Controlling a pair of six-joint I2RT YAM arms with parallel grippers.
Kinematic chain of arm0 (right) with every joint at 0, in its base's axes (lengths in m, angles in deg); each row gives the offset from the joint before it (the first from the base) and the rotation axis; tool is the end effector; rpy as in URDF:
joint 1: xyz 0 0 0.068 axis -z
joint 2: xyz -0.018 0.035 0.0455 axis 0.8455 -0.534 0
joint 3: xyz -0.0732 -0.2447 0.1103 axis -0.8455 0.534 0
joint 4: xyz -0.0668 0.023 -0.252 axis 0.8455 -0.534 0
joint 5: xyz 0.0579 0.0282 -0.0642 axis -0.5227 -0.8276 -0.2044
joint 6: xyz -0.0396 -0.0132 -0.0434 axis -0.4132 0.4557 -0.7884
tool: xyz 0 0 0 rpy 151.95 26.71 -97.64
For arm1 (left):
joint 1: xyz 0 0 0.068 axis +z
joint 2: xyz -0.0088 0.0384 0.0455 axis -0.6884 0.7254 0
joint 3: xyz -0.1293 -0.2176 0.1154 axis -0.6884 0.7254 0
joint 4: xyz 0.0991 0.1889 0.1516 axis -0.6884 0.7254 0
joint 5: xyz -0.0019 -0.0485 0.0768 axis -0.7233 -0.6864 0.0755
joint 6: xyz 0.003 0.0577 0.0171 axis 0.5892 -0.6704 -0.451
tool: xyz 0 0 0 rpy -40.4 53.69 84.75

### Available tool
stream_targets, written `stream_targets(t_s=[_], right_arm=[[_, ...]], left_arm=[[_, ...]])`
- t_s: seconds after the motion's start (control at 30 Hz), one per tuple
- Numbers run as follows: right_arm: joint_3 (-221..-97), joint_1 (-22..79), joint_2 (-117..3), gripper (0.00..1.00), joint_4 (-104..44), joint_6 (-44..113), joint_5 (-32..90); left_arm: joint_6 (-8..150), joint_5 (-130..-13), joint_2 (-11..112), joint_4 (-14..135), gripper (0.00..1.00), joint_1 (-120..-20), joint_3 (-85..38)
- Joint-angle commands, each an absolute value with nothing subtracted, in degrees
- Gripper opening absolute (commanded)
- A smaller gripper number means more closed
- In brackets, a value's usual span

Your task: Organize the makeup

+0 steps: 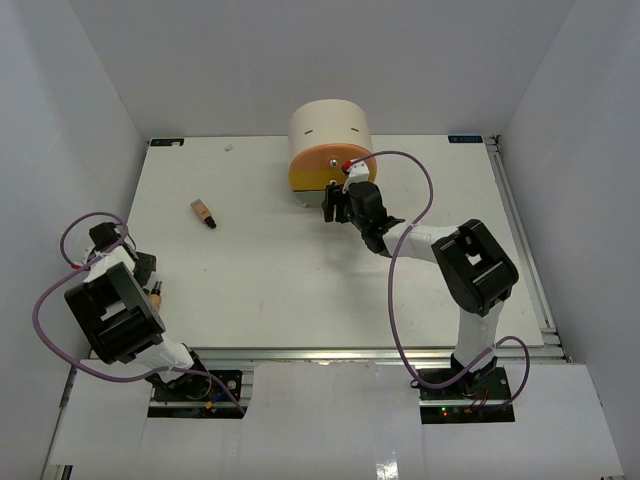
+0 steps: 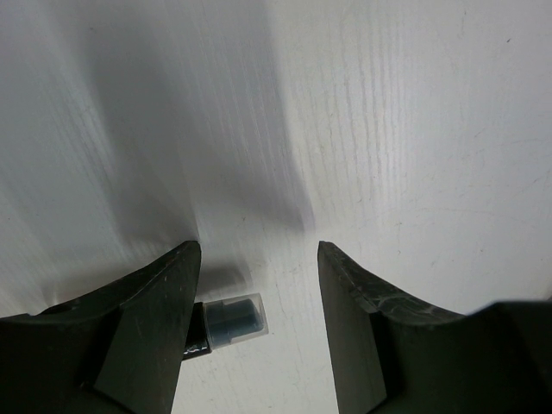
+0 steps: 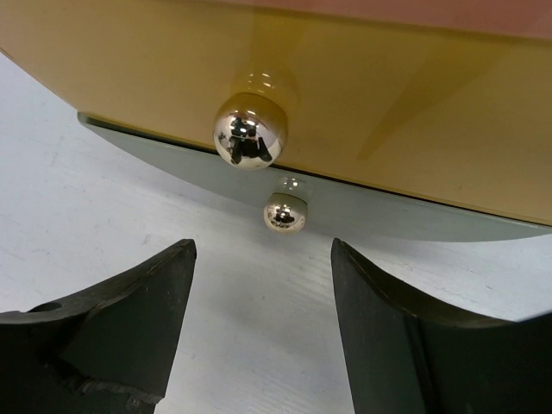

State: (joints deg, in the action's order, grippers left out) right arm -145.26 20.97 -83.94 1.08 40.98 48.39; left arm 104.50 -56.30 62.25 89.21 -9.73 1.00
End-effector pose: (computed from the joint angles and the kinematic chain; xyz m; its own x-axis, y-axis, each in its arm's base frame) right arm 0.3502 0.2500 0.2025 -0.3109 0.0516 -0.9490 -0.3622 0.9168 0.1685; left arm 0.2312 0.1609 0.1620 -0.1255 -0.9259 -0.3564 -0.9576 0.2070 -0.2005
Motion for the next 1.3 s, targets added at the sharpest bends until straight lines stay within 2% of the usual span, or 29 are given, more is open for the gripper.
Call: stream_targets(t_s=[0.0,0.57,0.9,1.27], right_arm=[[-146.52,21.16,-84.79,0.7,7.14,43.21,51.44],[-151.25,21.14,-90.08,0.62,7.27,42.94,52.79],[-151.99,21.34,-91.59,0.45,6.81,43.53,52.26],[-151.46,21.87,-92.11,0.32,6.81,43.97,50.83]], left_arm=[[104.59,-56.69,60.55,89.58,0.68,-10.19,1.95],[104.77,-55.53,59.71,89.73,0.68,-11.27,2.28],[104.94,-54.76,59.38,89.93,0.68,-11.77,2.36],[104.94,-54.76,59.38,89.93,0.68,-11.95,2.28]])
